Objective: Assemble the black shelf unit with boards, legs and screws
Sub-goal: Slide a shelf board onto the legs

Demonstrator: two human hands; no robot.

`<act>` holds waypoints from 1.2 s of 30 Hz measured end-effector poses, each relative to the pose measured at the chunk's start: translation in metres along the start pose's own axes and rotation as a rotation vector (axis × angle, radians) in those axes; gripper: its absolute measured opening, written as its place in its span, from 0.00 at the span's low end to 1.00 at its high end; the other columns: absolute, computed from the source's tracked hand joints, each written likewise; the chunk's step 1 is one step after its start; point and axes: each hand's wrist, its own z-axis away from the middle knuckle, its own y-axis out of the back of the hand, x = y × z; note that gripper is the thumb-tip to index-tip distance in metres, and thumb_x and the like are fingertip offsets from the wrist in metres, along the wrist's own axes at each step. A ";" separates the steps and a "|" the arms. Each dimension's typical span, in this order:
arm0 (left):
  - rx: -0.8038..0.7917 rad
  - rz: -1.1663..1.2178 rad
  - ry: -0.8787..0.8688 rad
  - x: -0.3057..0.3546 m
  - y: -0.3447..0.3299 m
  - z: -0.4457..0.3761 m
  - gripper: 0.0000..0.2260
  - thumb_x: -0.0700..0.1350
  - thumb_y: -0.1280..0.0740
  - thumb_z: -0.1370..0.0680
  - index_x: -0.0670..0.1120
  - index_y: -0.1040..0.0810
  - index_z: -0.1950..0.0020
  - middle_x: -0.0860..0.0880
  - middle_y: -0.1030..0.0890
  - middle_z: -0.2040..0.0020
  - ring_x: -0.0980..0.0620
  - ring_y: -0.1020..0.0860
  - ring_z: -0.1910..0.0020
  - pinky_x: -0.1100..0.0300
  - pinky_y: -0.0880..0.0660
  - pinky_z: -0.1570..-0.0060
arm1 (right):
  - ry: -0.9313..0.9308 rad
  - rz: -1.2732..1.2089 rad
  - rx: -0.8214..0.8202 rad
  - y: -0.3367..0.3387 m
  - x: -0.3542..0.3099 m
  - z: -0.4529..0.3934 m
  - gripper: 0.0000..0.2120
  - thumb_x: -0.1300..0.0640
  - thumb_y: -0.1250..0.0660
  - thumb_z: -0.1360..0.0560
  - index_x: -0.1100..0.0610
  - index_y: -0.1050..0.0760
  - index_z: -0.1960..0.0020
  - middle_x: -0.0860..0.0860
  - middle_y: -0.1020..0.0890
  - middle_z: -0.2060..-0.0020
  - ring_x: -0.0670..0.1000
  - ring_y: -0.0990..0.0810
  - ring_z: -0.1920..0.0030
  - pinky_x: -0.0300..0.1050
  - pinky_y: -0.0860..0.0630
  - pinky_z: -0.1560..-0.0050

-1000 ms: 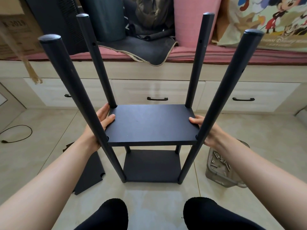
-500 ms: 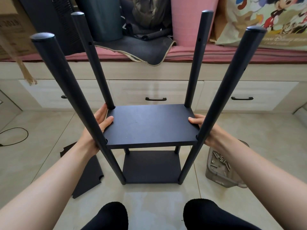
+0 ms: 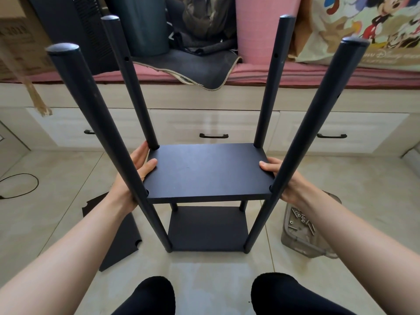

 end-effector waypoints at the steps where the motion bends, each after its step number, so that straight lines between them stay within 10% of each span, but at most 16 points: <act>1: 0.001 0.000 0.000 0.000 0.000 0.000 0.23 0.53 0.26 0.26 0.70 0.25 0.34 0.65 0.26 0.29 0.59 0.27 0.29 0.49 0.29 0.31 | -0.001 0.000 0.001 0.000 0.000 0.000 0.19 0.61 0.32 0.24 0.62 0.27 0.34 0.58 0.18 0.45 0.54 0.15 0.53 0.43 0.18 0.62; 19: 0.210 0.077 0.145 0.001 -0.006 0.006 0.41 0.54 0.21 0.36 0.53 0.30 0.25 0.61 0.25 0.32 0.68 0.20 0.45 0.66 0.22 0.50 | -0.004 0.018 -0.054 0.002 -0.001 0.002 0.23 0.57 0.29 0.29 0.60 0.25 0.36 0.56 0.15 0.48 0.54 0.15 0.52 0.44 0.18 0.60; 25: -0.047 0.199 0.559 0.018 -0.010 0.020 0.27 0.49 0.21 0.32 0.42 0.21 0.37 0.42 0.14 0.45 0.44 0.13 0.52 0.56 0.18 0.63 | -0.001 0.078 -0.042 0.004 -0.007 -0.012 0.17 0.53 0.28 0.28 0.58 0.22 0.42 0.53 0.14 0.53 0.51 0.14 0.56 0.41 0.20 0.63; 36: 0.029 0.384 0.439 0.028 -0.034 0.044 0.20 0.43 0.28 0.28 0.41 0.21 0.37 0.43 0.14 0.46 0.46 0.13 0.53 0.58 0.18 0.63 | -0.038 0.186 0.496 0.013 -0.021 -0.019 0.10 0.65 0.47 0.18 0.64 0.28 0.43 0.59 0.19 0.54 0.55 0.15 0.63 0.46 0.21 0.70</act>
